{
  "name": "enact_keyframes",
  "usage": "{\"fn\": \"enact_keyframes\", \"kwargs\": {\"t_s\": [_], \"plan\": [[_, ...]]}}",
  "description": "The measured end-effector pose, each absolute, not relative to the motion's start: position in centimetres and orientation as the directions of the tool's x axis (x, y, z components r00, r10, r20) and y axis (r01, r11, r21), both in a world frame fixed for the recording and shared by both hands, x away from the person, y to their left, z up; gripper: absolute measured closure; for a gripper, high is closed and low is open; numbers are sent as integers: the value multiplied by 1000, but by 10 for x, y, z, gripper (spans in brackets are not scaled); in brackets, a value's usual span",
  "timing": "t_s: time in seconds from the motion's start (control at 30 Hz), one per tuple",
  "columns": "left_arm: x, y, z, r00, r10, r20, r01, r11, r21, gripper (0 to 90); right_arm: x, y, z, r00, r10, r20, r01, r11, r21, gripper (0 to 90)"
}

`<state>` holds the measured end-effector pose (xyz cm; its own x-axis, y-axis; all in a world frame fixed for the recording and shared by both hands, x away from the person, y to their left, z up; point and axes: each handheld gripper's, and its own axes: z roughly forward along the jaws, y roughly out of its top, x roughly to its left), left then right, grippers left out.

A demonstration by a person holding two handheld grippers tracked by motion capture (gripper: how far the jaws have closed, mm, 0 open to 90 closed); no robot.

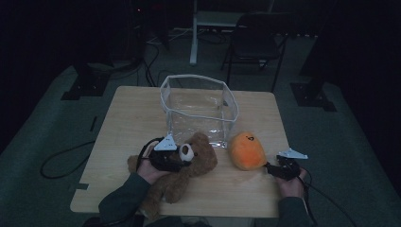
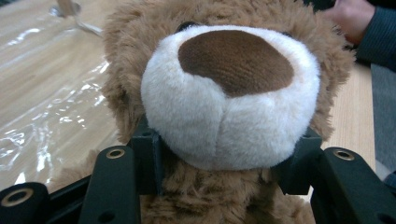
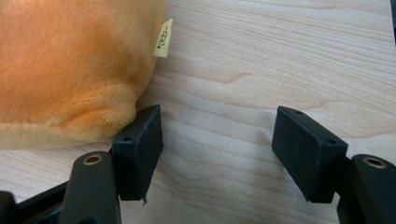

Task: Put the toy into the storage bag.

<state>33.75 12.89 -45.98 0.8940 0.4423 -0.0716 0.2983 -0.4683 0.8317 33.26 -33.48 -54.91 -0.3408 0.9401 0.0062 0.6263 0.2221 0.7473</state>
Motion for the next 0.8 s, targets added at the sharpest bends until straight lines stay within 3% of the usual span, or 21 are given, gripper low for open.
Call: {"fn": "enact_keyframes", "kwargs": {"t_s": [0.8], "plan": [[327,193,-423,811,582,-59,277,-293,915,461,332,-335,-549,-342,940,5,625,224,748,329]]}}
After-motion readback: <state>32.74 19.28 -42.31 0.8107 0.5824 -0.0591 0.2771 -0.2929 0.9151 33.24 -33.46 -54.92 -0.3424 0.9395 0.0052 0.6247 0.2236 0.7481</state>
